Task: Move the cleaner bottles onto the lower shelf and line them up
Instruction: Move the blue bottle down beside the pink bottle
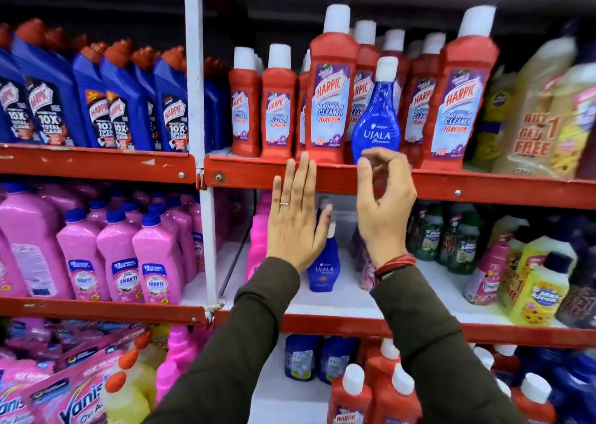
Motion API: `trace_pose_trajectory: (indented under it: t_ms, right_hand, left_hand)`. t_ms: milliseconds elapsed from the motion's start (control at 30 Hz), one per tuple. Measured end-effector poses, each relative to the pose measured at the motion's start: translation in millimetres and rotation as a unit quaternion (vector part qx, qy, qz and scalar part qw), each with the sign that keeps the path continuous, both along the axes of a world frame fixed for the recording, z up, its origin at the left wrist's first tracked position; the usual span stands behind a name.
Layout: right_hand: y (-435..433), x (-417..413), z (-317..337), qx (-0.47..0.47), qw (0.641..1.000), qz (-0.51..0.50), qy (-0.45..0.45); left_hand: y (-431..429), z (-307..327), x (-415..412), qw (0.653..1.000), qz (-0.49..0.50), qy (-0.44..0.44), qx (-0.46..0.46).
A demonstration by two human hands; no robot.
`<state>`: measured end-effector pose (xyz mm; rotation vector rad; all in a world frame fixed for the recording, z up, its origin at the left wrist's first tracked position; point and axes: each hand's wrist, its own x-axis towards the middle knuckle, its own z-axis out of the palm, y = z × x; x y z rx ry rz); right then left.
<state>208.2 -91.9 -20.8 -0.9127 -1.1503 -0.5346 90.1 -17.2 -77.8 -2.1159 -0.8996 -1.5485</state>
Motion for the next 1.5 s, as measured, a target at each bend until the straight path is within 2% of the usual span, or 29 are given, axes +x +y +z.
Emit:
trace_pose_trajectory:
  t_ms: [67, 167, 300, 400, 600, 733, 1033, 1267, 1500]
  right_hand:
    - [-1, 15, 25, -0.023, 0.999, -0.039, -0.008]
    - [4, 33, 49, -0.127, 0.989, -0.077, -0.007]
    - [9, 53, 69, -0.255, 0.966, -0.022, -0.022]
    - [11, 61, 74, -0.291, 0.955, 0.006, -0.052]
    - [8, 69, 74, -0.268, 0.960, 0.083, 0.002]
    - [5, 68, 76, -0.216, 0.970, 0.112, 0.028]
    - [-17, 54, 76, -0.177, 0.968, 0.171, 0.045]
    - [-40, 40, 9, -0.197, 0.957, 0.205, 0.052]
    - [-41, 34, -89, -0.241, 0.941, 0.218, 0.090]
  left_hand:
    - [0, 22, 7, 1.000, 0.025, 0.012, 0.008]
    - [2, 40, 17, 0.999, 0.046, 0.028, 0.004]
    - [5, 44, 26, 0.996, 0.074, 0.050, -0.009]
    - [7, 42, 27, 0.995, 0.080, 0.050, -0.010]
    - [9, 40, 29, 0.995, 0.086, 0.043, -0.005]
    - [10, 39, 30, 0.995, 0.088, 0.040, -0.004]
    - [8, 39, 26, 0.996, 0.075, 0.049, 0.000]
    - [-2, -24, 13, 0.998, 0.052, 0.035, 0.017]
    - [-11, -111, 12, 0.990, 0.047, 0.087, -0.098]
